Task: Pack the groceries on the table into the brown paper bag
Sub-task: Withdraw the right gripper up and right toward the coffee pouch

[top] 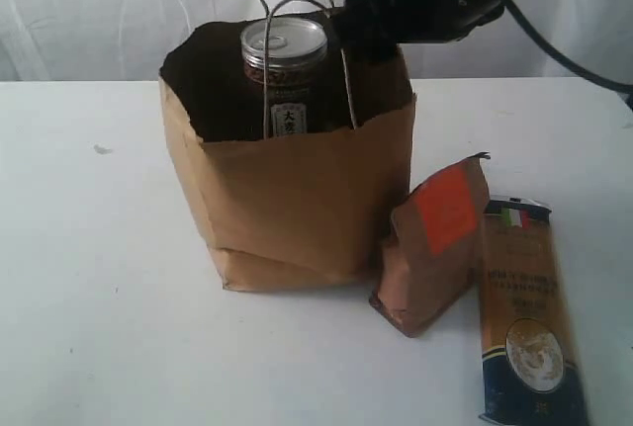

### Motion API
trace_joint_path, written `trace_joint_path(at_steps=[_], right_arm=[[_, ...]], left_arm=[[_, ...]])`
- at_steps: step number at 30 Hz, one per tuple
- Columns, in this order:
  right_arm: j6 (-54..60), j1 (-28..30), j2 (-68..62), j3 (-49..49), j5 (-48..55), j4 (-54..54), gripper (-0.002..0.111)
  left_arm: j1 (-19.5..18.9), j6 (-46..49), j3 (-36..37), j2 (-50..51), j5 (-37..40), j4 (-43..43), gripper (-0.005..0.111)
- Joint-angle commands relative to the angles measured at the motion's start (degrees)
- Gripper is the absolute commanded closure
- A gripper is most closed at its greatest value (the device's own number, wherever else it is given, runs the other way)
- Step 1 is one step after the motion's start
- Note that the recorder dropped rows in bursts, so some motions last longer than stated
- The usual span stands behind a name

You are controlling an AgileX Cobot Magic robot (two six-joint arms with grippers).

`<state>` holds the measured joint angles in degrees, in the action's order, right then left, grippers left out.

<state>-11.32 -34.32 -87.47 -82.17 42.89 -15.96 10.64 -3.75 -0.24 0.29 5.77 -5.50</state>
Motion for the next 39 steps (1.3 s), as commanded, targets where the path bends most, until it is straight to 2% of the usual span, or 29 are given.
trace_joint_path(at_steps=[1, 18, 29, 39], right_arm=[[0.22, 0.52, 0.56, -0.55, 0.22, -0.13, 0.040], [-1.37, 0.63, 0.20, -0.55, 3.18, -0.50, 0.040], [-3.55, 0.63, 9.36, 0.07, 3.94, -0.25, 0.040], [-8.52, 0.63, 26.17, 14.19, 3.58, 0.84, 0.040]], left_arm=[[-0.18, -0.07, 0.24, -0.29, -0.17, 0.03, 0.107], [-0.18, -0.07, 0.24, -0.29, -0.17, 0.03, 0.107], [-0.18, -0.07, 0.24, -0.29, -0.17, 0.03, 0.107], [-0.18, -0.07, 0.24, -0.29, -0.17, 0.03, 0.107]])
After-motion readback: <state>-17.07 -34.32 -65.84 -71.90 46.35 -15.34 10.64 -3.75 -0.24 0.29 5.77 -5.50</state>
